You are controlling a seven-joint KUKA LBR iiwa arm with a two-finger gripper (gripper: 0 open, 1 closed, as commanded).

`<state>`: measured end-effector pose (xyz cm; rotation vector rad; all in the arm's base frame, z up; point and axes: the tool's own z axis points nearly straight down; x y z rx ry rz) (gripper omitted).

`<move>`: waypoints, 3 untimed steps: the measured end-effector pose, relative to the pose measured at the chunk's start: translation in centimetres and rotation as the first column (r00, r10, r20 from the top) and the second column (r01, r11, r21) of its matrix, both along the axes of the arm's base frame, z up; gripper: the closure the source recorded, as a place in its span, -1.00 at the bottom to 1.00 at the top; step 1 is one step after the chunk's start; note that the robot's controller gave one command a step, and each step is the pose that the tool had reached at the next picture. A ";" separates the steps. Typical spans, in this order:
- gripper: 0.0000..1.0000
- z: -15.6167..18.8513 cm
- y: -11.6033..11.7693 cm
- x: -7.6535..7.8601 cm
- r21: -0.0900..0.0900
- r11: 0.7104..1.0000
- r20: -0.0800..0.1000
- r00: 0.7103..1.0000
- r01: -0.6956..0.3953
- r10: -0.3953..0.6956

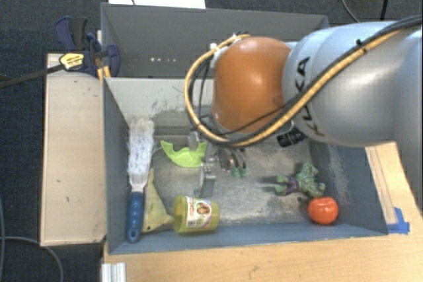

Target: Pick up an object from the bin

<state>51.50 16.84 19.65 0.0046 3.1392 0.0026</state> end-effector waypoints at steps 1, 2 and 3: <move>-1.00 -7.7 -0.7 4.6 0.001 1.000 0.005 1.000 -0.016 0.016; -1.00 -7.9 -0.6 6.5 -0.001 0.999 -0.002 0.999 0.053 -0.053; -1.00 -6.8 -0.5 7.9 -0.001 0.998 0.003 0.998 -0.069 0.069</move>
Offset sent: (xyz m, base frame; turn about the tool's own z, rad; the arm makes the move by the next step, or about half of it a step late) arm 0.0737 -0.0045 -0.0597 0.0869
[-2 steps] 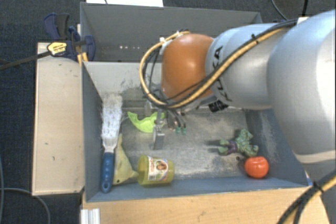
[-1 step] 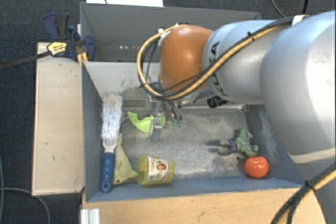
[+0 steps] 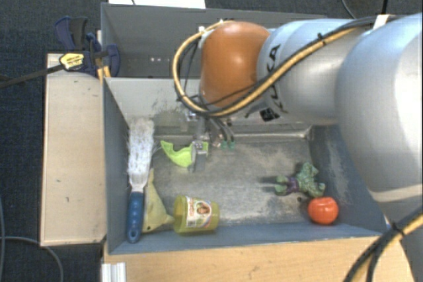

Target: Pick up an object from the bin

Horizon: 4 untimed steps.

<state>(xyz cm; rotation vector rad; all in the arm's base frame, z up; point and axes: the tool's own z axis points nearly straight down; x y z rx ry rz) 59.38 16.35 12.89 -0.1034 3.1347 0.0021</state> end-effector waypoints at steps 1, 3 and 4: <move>-1.00 -5.0 -0.5 -0.3 0.001 0.964 -0.002 0.964 0.265 -0.265; 1.00 -6.6 -0.2 -0.3 0.000 0.986 0.000 0.986 0.166 -0.166; 1.00 -6.3 -0.2 -0.3 0.000 0.987 -0.002 0.987 0.159 -0.159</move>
Offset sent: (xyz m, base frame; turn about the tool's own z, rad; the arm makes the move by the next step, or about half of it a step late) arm -0.0043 -0.0005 -0.0589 0.1206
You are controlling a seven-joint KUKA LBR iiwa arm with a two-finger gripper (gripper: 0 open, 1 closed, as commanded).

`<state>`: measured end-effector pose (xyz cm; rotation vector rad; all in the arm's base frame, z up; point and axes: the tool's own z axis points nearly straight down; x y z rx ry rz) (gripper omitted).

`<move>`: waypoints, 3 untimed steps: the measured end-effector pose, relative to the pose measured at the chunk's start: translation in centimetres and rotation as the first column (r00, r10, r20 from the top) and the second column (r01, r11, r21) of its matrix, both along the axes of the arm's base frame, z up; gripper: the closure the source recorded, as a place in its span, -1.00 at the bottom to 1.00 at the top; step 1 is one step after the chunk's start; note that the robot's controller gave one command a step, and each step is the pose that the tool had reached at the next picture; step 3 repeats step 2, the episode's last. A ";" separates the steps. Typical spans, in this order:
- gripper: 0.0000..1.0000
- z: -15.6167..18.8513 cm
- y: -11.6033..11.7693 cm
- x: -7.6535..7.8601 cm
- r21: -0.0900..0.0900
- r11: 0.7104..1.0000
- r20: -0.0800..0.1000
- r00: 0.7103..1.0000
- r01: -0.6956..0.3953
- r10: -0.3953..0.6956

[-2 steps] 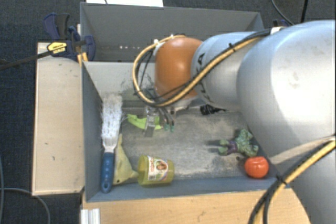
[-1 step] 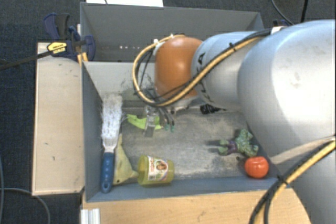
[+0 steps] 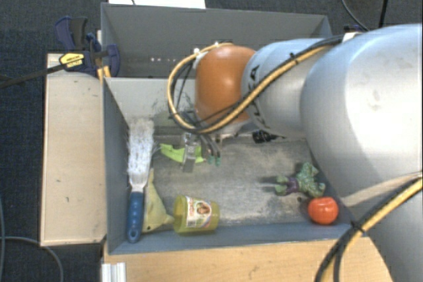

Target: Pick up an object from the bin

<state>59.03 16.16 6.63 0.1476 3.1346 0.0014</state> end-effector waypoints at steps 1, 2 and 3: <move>1.00 0.7 0.0 -0.1 0.000 1.000 -0.003 1.000 0.005 -0.005; 1.00 2.2 -0.1 -0.2 -0.001 1.000 -0.008 1.000 0.006 -0.006; 1.00 2.2 -0.1 -0.2 -0.001 1.000 -0.008 1.000 0.006 -0.006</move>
Offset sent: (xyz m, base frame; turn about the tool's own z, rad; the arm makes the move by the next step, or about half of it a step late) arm -0.0001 0.0001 0.0821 0.0000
